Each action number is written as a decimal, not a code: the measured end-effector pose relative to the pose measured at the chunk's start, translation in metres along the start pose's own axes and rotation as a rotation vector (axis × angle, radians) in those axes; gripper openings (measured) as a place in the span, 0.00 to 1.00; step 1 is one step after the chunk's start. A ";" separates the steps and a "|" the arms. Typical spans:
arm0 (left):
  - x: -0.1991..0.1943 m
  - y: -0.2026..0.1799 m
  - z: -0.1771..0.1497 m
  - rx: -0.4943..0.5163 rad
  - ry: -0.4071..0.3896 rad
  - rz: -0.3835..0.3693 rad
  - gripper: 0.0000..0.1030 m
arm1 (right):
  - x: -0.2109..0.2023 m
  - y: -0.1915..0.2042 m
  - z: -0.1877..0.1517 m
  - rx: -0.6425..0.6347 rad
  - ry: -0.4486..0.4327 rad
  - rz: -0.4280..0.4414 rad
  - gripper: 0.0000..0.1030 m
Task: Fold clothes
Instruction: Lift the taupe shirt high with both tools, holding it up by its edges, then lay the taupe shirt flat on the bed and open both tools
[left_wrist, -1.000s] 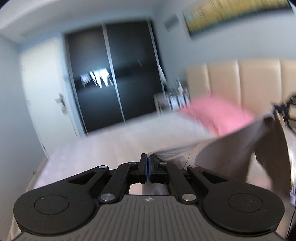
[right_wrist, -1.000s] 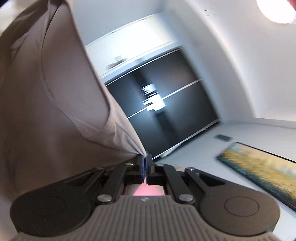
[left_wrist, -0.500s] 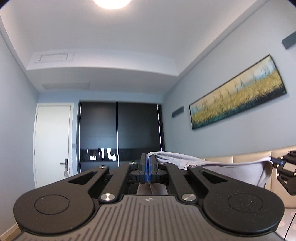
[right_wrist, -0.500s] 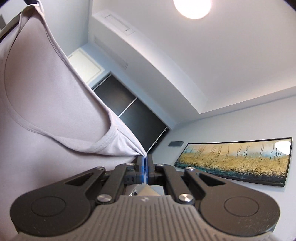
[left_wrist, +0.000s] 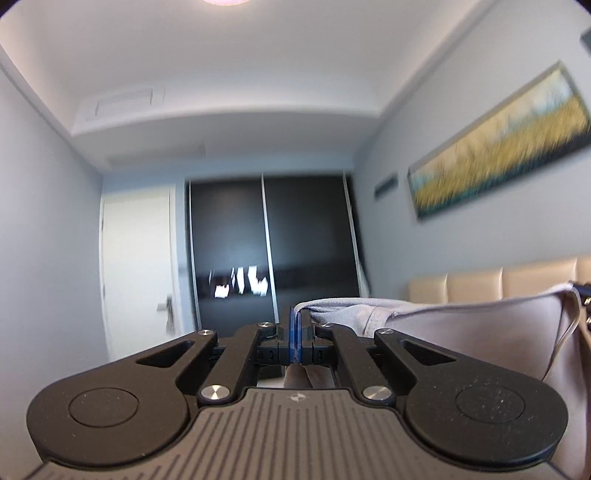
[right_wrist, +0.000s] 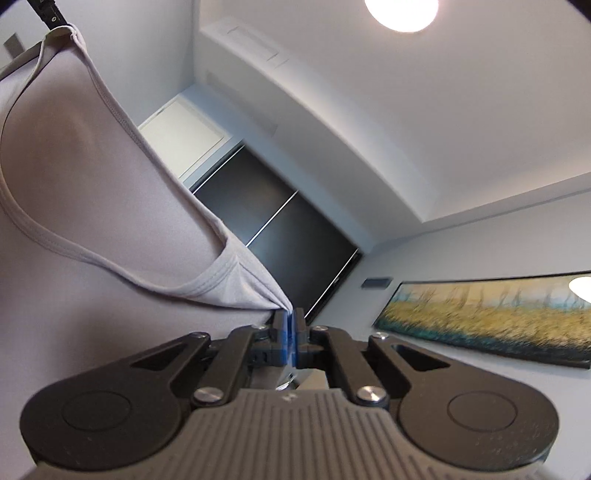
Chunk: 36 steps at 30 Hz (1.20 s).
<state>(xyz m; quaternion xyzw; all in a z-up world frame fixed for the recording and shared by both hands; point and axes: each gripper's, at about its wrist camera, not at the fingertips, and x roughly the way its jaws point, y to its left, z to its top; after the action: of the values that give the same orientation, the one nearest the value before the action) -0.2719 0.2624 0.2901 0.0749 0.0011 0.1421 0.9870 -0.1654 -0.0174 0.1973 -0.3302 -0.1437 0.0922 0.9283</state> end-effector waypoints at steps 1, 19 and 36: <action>0.015 -0.001 -0.011 0.015 0.042 0.008 0.00 | 0.016 0.008 -0.009 -0.007 0.027 0.020 0.02; 0.260 -0.016 -0.233 0.137 0.604 0.078 0.00 | 0.173 0.226 -0.119 -0.144 0.455 0.304 0.02; 0.331 -0.012 -0.345 0.128 0.877 0.055 0.18 | 0.281 0.333 -0.219 -0.030 0.727 0.409 0.22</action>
<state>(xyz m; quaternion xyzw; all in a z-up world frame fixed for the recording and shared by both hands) 0.0409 0.3949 -0.0460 0.0686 0.4265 0.1861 0.8825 0.1450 0.1840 -0.1200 -0.3763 0.2607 0.1500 0.8763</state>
